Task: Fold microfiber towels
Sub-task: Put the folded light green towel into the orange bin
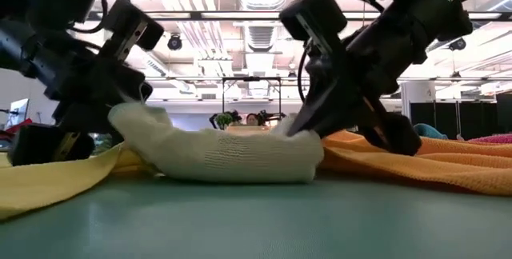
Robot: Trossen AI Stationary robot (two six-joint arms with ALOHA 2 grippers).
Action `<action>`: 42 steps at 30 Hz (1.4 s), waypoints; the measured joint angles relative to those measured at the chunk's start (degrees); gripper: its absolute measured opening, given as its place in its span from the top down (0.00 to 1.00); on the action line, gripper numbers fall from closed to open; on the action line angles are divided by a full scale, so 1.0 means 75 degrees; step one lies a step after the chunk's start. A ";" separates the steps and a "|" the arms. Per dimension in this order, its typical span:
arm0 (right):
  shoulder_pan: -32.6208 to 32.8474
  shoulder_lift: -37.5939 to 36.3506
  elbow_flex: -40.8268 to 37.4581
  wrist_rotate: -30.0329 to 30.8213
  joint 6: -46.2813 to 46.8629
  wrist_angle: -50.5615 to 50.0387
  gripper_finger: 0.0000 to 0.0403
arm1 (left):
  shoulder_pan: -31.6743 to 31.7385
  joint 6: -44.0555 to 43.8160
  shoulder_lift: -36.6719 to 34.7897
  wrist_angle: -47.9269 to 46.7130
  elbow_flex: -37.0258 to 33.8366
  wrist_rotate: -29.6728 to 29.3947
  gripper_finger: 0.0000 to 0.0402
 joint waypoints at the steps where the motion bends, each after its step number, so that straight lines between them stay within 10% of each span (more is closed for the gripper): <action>1: 0.0000 -0.0053 0.0000 0.0001 -0.0063 0.0016 0.97 | 0.0000 0.0101 -0.0019 -0.0001 0.0064 -0.0008 0.97; 42: 0.0008 -0.3255 -0.0003 0.2485 -0.1994 -0.1583 0.97 | 0.1486 0.4942 -0.1607 -0.0202 0.1539 -0.0234 0.99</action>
